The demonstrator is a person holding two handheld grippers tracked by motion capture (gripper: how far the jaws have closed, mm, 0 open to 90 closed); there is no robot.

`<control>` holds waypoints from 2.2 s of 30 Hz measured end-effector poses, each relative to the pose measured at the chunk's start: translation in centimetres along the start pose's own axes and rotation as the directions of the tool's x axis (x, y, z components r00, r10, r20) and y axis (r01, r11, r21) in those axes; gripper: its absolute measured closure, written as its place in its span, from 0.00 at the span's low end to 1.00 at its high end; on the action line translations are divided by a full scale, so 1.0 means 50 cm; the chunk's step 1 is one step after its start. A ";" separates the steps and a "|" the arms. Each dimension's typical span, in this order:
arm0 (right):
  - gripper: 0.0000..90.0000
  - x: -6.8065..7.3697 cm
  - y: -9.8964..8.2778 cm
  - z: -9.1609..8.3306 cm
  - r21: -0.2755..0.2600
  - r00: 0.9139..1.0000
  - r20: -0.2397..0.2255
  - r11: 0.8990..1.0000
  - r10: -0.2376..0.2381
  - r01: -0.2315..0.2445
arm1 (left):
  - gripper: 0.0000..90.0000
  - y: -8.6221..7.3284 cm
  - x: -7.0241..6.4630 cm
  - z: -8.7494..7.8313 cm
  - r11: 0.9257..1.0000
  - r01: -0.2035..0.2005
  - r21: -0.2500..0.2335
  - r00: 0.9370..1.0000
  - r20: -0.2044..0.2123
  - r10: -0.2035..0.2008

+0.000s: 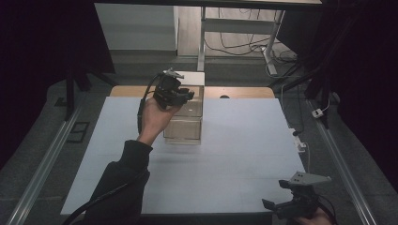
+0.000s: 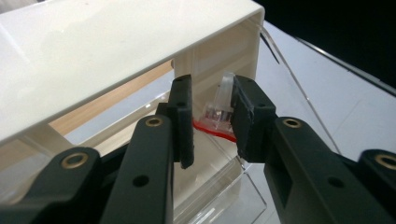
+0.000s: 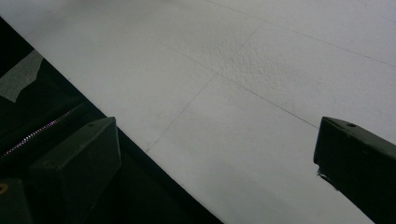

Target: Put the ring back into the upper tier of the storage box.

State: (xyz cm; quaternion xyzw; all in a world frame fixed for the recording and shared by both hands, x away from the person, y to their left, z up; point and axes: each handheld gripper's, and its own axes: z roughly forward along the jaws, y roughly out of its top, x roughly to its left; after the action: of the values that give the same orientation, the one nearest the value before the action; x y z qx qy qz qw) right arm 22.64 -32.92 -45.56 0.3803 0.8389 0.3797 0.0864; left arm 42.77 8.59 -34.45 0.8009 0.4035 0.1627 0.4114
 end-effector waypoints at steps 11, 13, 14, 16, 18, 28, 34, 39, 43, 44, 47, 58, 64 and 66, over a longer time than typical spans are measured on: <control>0.01 -0.001 -0.001 -0.001 -0.004 1.000 -0.007 1.000 0.003 -0.003 | 0.76 0.006 -0.012 0.028 0.997 -0.017 0.077 0.999 -0.049 0.020; 0.01 -0.001 -0.001 -0.001 -0.005 1.000 -0.008 1.000 0.003 -0.003 | 0.76 0.005 -0.014 0.032 0.996 -0.015 0.092 0.998 -0.052 0.020; 0.01 -0.001 -0.001 -0.001 -0.005 1.000 -0.007 1.000 0.003 -0.003 | 0.76 0.005 -0.014 0.033 0.995 -0.012 0.098 0.999 -0.050 0.017; 0.01 -0.001 -0.001 -0.001 -0.005 1.000 -0.008 1.000 0.003 -0.003 | 0.75 0.003 -0.013 0.036 0.994 -0.007 0.109 0.999 -0.047 0.012; 0.01 -0.001 -0.001 -0.001 -0.006 1.000 -0.011 1.000 0.003 -0.003 | 0.75 0.000 -0.012 0.040 0.993 -0.001 0.117 0.999 -0.045 0.006; 0.01 -0.001 -0.001 -0.002 -0.007 1.000 -0.008 1.000 0.004 -0.005 | 0.68 -0.001 -0.011 0.043 0.992 0.002 0.123 0.999 -0.047 0.004; 0.01 -0.001 -0.001 -0.001 -0.007 1.000 -0.010 1.000 0.005 -0.005 | 0.64 0.000 -0.011 0.036 0.994 0.002 0.106 0.999 -0.042 0.002; 0.01 -0.001 -0.001 -0.001 -0.005 1.000 -0.008 1.000 0.005 -0.005 | 0.60 0.001 -0.010 0.027 0.997 -0.009 0.081 1.000 -0.028 0.012; 0.01 -0.001 0.000 -0.001 -0.004 1.000 -0.007 1.000 0.004 -0.004 | 0.57 0.001 -0.012 0.022 0.997 -0.023 0.072 0.999 -0.024 0.025; 0.01 -0.001 0.000 -0.001 -0.004 1.000 -0.007 1.000 0.004 -0.004 | 0.56 0.001 -0.012 0.021 0.997 -0.023 0.067 0.999 -0.023 0.025; 0.01 -0.001 -0.001 -0.001 -0.005 1.000 -0.008 1.000 0.004 -0.004 | 0.53 0.001 -0.013 0.016 0.998 -0.027 0.054 1.000 -0.011 0.027; 0.01 -0.001 0.000 0.000 -0.003 1.000 -0.007 1.000 0.003 -0.003 | 0.38 -0.001 -0.020 -0.007 0.998 -0.048 0.039 0.999 0.019 0.048; 0.01 -0.001 0.000 0.000 -0.003 1.000 -0.006 1.000 0.001 -0.001 | 0.26 -0.006 -0.024 -0.021 0.998 -0.055 0.026 0.998 0.034 0.054; 0.01 -0.001 0.000 0.000 -0.002 1.000 -0.006 1.000 0.001 -0.001 | 0.24 -0.007 -0.024 -0.025 0.999 -0.046 0.018 0.998 0.041 0.046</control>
State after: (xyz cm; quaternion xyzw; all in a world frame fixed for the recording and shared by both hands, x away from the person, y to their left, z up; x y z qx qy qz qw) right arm 22.66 -32.95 -45.57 0.3795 0.8386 0.3818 0.0838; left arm 41.11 8.41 -33.89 0.8170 0.3780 0.1519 0.4081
